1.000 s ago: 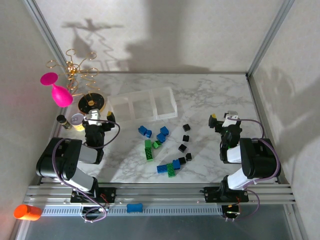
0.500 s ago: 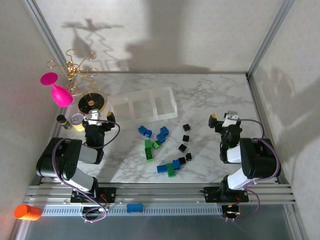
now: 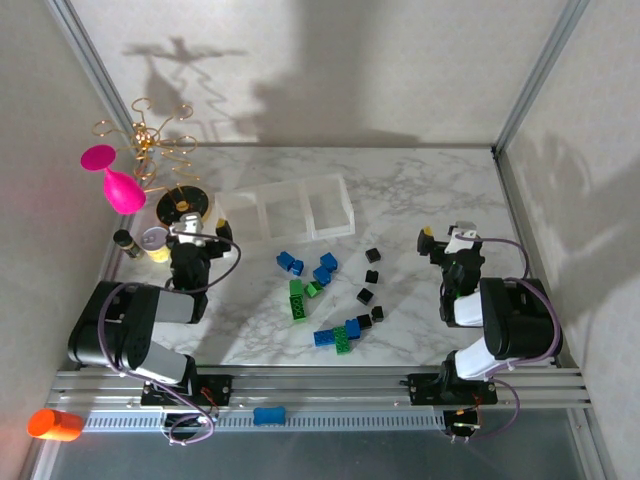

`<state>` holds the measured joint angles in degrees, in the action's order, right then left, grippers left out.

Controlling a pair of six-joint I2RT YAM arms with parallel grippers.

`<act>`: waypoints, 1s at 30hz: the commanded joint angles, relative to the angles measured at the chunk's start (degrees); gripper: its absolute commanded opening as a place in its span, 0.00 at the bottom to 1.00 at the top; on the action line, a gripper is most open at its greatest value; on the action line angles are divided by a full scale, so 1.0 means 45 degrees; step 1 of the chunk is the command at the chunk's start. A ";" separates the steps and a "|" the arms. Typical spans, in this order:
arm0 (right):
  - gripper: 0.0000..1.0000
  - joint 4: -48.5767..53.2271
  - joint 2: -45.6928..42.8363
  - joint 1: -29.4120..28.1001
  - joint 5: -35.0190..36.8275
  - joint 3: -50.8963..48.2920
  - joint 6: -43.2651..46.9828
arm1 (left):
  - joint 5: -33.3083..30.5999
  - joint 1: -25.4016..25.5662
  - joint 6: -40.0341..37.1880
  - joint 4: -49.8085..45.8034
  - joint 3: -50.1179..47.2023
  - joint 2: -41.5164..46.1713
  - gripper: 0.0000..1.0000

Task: Sort the legos into containers by color
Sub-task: Pick up the lego from the center of the table.

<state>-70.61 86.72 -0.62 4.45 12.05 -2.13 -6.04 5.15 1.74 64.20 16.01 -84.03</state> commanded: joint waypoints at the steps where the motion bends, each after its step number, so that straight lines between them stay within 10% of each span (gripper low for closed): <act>1: 0.99 0.0123 -0.0716 -0.0054 0.0227 0.0039 0.0011 | 0.0210 0.0484 -0.0634 -0.1321 0.0376 0.0794 0.99; 16: 0.99 0.8790 -0.4700 0.0133 0.3677 0.2922 -0.5324 | -0.1473 0.1486 0.0233 -0.3768 0.0609 0.4478 0.99; 30: 0.99 1.4323 -0.3900 -0.1153 0.1239 0.6228 -0.5484 | 0.0133 0.0078 0.6109 -0.8653 0.2769 0.5155 0.99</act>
<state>-13.76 68.16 -2.79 11.94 36.05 -27.70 -9.45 5.52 22.76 32.47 26.33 -60.80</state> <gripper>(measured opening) 0.988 0.994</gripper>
